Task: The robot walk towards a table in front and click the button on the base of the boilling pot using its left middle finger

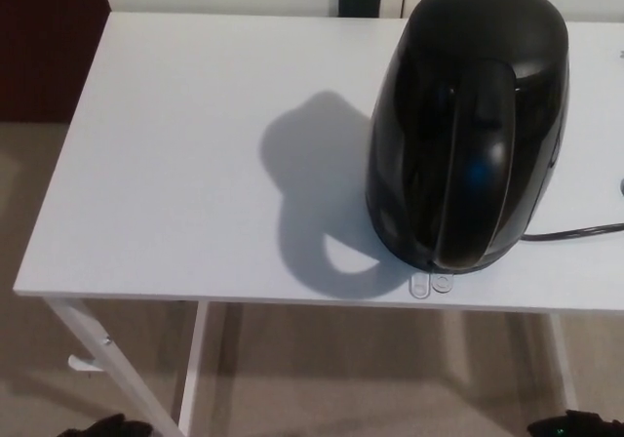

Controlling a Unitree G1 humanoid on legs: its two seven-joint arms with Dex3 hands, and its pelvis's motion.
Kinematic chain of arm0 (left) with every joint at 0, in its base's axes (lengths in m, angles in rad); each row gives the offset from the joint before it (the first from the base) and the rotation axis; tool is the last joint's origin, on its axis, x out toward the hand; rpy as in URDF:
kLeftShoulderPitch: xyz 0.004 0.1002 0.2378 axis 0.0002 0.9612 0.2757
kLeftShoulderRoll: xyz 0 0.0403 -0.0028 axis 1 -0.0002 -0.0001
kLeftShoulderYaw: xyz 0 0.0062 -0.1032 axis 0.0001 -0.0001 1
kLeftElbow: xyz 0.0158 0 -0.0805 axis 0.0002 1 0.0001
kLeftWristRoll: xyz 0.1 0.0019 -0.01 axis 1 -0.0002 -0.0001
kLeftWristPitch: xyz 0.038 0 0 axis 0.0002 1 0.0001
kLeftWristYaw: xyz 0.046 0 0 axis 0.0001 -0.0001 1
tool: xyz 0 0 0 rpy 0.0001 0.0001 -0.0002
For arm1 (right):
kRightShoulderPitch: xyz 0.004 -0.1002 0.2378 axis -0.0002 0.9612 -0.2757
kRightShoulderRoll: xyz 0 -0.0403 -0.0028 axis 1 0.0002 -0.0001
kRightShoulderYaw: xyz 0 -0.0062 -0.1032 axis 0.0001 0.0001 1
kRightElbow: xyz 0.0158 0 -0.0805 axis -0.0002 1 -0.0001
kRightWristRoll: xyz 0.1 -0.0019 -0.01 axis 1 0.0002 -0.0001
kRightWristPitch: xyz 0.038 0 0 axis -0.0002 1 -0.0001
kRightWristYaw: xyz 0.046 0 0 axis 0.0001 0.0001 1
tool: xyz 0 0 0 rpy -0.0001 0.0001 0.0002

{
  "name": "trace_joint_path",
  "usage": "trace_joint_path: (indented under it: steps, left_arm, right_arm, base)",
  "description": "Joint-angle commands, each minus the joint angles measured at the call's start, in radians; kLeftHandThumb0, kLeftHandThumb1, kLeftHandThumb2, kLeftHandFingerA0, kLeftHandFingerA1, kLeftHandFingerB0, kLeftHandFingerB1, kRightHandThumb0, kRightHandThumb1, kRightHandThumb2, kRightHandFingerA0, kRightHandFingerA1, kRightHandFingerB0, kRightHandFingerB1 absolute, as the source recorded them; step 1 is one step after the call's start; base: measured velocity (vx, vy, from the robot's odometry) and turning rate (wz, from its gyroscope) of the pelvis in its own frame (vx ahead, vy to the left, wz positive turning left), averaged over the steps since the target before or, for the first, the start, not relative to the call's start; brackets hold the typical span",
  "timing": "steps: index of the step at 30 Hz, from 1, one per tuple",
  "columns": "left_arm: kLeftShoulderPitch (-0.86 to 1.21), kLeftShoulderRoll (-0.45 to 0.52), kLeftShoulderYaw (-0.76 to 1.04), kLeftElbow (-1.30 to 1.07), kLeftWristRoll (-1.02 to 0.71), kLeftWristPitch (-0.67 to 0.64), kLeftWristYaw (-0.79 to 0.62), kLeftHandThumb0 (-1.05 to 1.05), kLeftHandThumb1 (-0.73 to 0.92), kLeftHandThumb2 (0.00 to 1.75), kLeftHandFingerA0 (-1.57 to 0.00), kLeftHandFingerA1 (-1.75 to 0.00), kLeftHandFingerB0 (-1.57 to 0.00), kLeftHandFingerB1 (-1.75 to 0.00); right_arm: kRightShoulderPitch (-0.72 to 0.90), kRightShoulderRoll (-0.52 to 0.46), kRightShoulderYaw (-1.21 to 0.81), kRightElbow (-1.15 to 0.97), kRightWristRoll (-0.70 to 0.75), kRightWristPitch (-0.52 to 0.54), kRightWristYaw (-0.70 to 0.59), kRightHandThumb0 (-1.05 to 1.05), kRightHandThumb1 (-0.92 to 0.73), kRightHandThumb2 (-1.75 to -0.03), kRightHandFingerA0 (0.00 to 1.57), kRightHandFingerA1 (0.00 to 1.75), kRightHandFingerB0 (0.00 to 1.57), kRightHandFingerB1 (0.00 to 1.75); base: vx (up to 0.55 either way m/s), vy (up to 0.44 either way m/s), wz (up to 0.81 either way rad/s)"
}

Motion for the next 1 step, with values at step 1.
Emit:
trace_joint_path:
  steps: [1]
  left_arm:
    - [-0.007, 0.014, 0.001, 0.000, -0.046, 0.034, -0.025, -0.66, 0.48, 0.78, -0.28, -0.44, -0.19, -0.39]
  right_arm:
    - [-0.007, 0.000, -0.007, 0.009, -0.008, 0.007, -0.024, -0.46, -0.49, -0.76, 0.53, 0.54, 0.30, 0.45]
  base:
    - [0.00, 0.000, 0.00]
